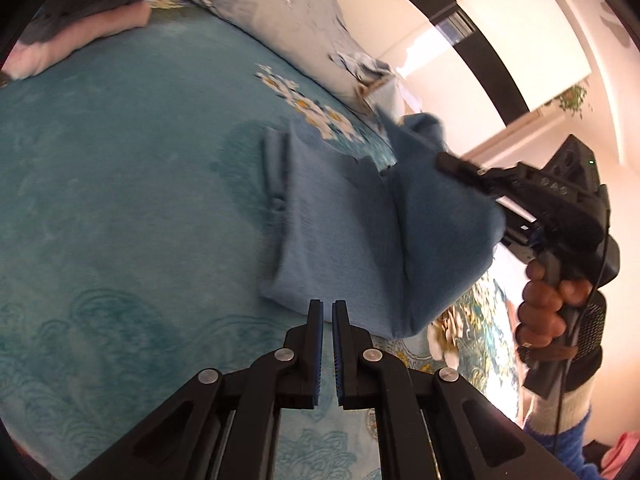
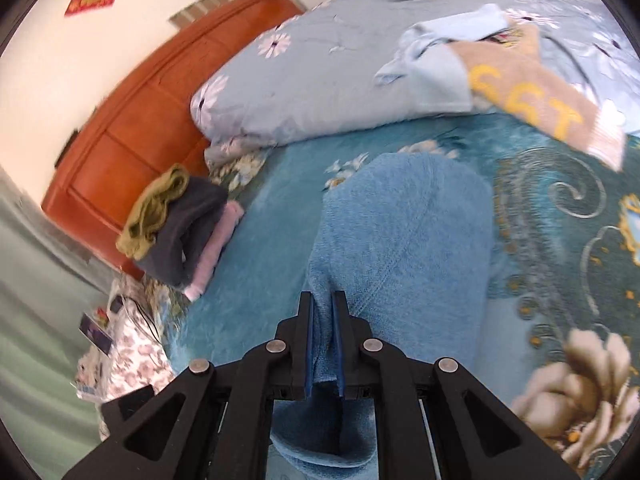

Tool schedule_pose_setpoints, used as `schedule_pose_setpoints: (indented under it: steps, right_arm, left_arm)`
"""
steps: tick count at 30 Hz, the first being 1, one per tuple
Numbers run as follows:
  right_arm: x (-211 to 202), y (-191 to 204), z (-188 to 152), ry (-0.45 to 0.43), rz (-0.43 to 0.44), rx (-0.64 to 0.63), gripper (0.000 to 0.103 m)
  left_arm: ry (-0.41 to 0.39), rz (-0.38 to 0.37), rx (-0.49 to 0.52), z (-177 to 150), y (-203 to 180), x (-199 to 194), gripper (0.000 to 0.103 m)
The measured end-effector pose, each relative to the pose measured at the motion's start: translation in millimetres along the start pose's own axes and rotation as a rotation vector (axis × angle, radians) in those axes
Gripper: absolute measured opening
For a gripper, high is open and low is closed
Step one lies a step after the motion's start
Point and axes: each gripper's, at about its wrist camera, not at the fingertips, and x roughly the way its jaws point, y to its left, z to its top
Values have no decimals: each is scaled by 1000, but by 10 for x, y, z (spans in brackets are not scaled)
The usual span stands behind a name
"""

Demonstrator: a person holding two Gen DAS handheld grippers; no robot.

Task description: Fold clothes

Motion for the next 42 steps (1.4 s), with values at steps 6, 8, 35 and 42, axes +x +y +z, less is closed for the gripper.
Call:
schedule_pose_setpoints:
  steps: [6,8,35,42]
  right_arm:
    - [616,301,-224,130,-46,-68,9]
    - [738,328,-289,161,-42,-65,9]
    - [-242,-730,-610,12,4,156,20]
    - [-214,-938,-733,33,28,198,20]
  left_arm:
    - [-67,-13,-83,25,320,-341,9]
    - [-72,-13,-95,14,369,-367,10]
    - [31,-61,63,328,-227,349,19]
    - [-32,-150,-33,267,32,146,4]
